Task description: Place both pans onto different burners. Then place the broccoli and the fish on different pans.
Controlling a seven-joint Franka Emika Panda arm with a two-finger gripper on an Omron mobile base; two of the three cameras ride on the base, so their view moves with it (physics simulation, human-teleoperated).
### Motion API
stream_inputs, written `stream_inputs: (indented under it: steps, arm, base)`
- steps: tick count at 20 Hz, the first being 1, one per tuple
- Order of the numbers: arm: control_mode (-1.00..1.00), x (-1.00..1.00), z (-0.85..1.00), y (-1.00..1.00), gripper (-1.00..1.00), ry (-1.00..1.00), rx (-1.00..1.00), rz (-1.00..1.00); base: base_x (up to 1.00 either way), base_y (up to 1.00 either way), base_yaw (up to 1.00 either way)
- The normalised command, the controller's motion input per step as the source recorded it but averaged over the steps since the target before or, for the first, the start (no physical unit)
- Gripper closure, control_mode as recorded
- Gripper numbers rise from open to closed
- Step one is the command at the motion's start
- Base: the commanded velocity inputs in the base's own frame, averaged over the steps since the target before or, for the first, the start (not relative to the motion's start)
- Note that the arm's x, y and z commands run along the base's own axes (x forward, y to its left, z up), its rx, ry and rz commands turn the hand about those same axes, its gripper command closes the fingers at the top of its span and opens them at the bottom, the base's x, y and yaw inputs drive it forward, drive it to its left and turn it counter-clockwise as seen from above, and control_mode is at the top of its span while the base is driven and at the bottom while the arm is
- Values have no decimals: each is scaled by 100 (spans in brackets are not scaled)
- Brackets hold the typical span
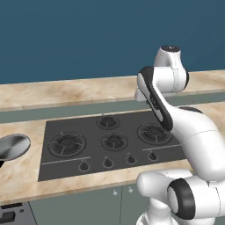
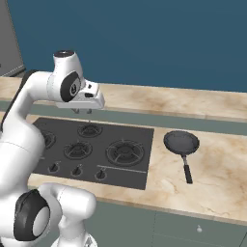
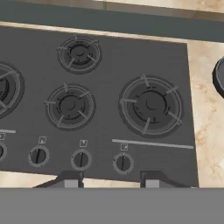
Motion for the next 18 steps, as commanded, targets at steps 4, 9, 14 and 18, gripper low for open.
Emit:
stream_inputs:
  steps: [4,9,14,18]
  arm:
    - [-100,0,0,-24,-100,1,0,0]
    - [-100,-8,0,-80,-100,0,0,0]
    - [-100,-5,0,-83,-100,4,0,-1]
    - [-100,0,0,-78,-100,9,0,-3]
  base:
    - [0,0,0]
    - [0,0,0]
    - [0,0,0]
    - [0,0,0]
